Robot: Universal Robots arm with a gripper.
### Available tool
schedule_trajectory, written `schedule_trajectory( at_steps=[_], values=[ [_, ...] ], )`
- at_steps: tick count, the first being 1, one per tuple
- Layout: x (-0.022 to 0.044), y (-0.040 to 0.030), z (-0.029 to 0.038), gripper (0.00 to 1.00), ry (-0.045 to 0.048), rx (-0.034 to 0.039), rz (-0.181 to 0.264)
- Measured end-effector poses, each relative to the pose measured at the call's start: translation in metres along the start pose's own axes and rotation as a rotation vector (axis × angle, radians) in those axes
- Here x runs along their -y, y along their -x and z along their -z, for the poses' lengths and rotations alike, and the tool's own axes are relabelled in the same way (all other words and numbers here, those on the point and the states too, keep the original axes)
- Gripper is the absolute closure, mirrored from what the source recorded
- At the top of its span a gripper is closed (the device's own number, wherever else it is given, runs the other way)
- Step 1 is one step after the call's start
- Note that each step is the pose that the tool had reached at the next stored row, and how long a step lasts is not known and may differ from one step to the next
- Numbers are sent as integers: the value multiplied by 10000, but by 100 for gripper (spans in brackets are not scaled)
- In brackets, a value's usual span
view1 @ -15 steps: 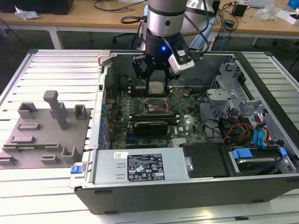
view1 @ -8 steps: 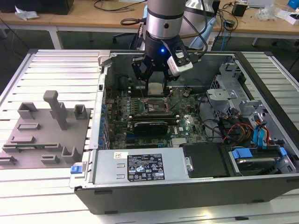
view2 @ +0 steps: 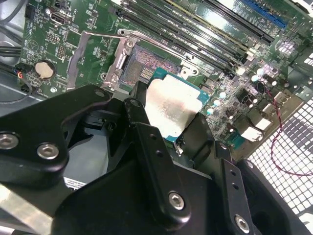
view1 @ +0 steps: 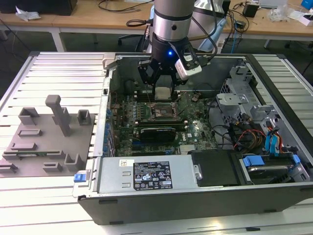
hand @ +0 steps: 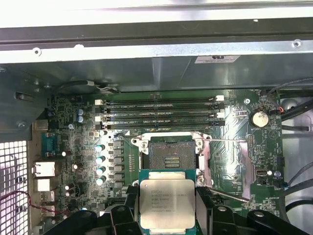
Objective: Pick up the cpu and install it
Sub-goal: 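Place the cpu into insertion slot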
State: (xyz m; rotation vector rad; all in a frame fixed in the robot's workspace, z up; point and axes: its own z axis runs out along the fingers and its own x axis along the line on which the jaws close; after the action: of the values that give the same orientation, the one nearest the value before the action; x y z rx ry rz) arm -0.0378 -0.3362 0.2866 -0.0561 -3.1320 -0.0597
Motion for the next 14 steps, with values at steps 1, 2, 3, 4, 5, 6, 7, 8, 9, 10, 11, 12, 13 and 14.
schedule_trajectory(
  at_steps=[1, 2, 3, 4, 5, 6, 7, 8, 9, 10, 11, 12, 13, 14],
  values=[
    [0, 0, 0, 45, 0, 0, 0],
    [0, 0, -1, 45, 0, 0, 1],
    [0, 0, -1, 45, 0, 0, 1],
    [0, 0, -2, 45, 0, 0, -4],
    [0, 0, -2, 45, 4, 12, -294],
    [0, 0, -2, 45, 5, 18, -483],
    [0, 0, -2, 45, 5, 22, -602],
    [0, 0, -2, 45, 7, 26, -689],
    [0, 0, -2, 45, 8, 33, -872],
    [0, 0, -2, 45, 9, 40, -1062],
    [0, 0, -3, 45, 11, 45, -1179],
    [0, 0, -3, 45, 12, 49, -1302],
    [0, 0, -3, 45, 14, 58, -1520],
    [0, 0, -3, 45, 16, 65, -1731]
  ],
)
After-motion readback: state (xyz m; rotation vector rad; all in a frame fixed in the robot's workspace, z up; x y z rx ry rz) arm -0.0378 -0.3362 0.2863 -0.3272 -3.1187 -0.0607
